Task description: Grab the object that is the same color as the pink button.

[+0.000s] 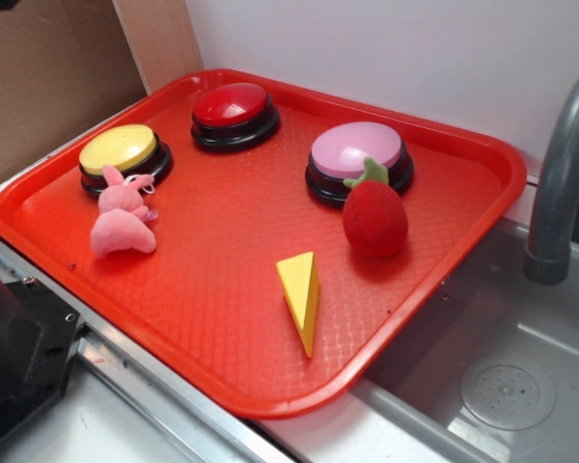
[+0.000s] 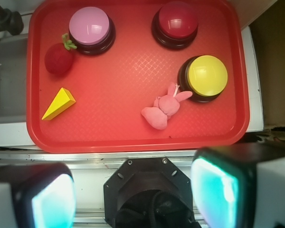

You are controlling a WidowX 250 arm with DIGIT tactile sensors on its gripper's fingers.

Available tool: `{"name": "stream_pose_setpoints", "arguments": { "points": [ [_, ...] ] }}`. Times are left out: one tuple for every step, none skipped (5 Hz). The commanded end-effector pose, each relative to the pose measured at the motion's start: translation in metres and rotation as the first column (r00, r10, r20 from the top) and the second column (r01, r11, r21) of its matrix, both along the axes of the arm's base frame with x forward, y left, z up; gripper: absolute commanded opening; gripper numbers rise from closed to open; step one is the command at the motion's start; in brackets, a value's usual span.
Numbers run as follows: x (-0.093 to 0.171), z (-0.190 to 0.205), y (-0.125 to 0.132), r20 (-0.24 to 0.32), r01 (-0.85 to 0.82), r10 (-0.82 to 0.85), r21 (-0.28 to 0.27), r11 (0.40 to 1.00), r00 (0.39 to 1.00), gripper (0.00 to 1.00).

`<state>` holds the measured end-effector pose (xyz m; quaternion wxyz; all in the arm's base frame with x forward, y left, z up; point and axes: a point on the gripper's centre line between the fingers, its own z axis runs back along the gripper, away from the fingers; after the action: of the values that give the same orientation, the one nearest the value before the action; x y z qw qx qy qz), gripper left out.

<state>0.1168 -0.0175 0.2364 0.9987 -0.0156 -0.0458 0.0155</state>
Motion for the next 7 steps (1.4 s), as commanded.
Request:
{"name": "stream_pose_setpoints", "arguments": {
  "points": [
    [0.0,0.0,0.0,0.0,0.0,0.0,0.0,1.0,1.0,1.0],
    [0.002,-0.011,0.011,-0.016,-0.067,0.067,-0.035,0.997,0.998,1.0],
    [0.01,-0.031,0.023,-0.004,-0.177,0.177,-0.085,0.981,0.984,1.0],
    [0.016,-0.059,0.03,0.05,-0.347,0.353,-0.096,0.933,0.934,1.0],
    [0.027,-0.093,0.035,0.054,-0.443,0.45,-0.102,0.891,0.891,1.0],
    [0.037,-0.132,0.038,0.057,-0.515,0.525,-0.13,0.847,0.849,1.0],
    [0.043,-0.166,0.045,-0.009,-0.555,0.571,-0.254,0.792,0.821,1.0]
  ]
}}
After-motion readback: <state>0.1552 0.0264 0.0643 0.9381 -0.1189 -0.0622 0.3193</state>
